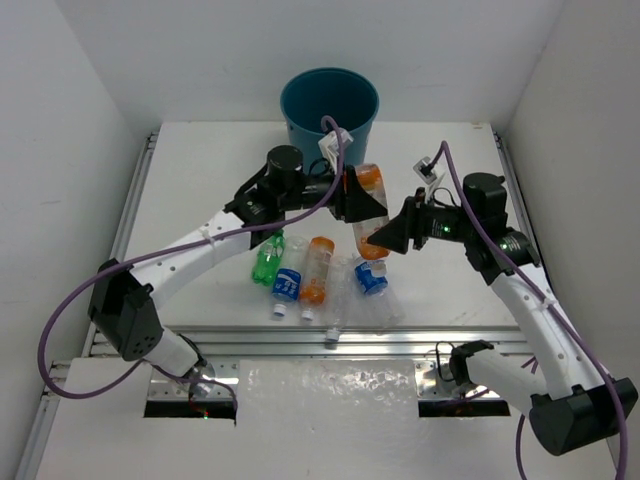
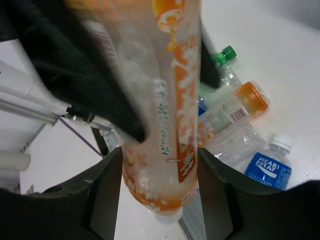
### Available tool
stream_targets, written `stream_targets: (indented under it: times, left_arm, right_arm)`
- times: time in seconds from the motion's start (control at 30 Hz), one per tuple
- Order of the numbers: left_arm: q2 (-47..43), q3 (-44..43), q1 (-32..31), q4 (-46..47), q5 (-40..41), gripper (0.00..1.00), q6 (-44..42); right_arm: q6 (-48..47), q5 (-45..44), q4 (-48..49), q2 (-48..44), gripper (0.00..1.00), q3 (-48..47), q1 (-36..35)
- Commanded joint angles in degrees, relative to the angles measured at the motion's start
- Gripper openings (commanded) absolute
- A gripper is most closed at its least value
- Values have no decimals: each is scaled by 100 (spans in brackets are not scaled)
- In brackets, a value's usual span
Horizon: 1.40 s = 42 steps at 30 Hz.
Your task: Put the plastic bottles in the bin
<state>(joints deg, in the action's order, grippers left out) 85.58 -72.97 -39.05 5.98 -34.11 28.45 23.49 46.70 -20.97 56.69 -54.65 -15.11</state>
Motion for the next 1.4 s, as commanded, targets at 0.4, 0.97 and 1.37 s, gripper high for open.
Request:
stream_targets:
  times: [0.4, 0.97, 1.37]
  left_arm:
    - [1134, -3343, 968, -1775, 4192, 0, -31]
    - [3581, -6247, 1567, -1151, 4605, 100, -1254]
    - [669, -4363, 1602, -2602, 5118, 100, -957]
  right_arm:
    - [-72, -3351, -1268, -1282, 99, -37, 0]
    - [-152, -2974, -1797, -1636, 99, 506, 0]
    - [-72, -4151, -777, 1001, 96, 1317, -1344]
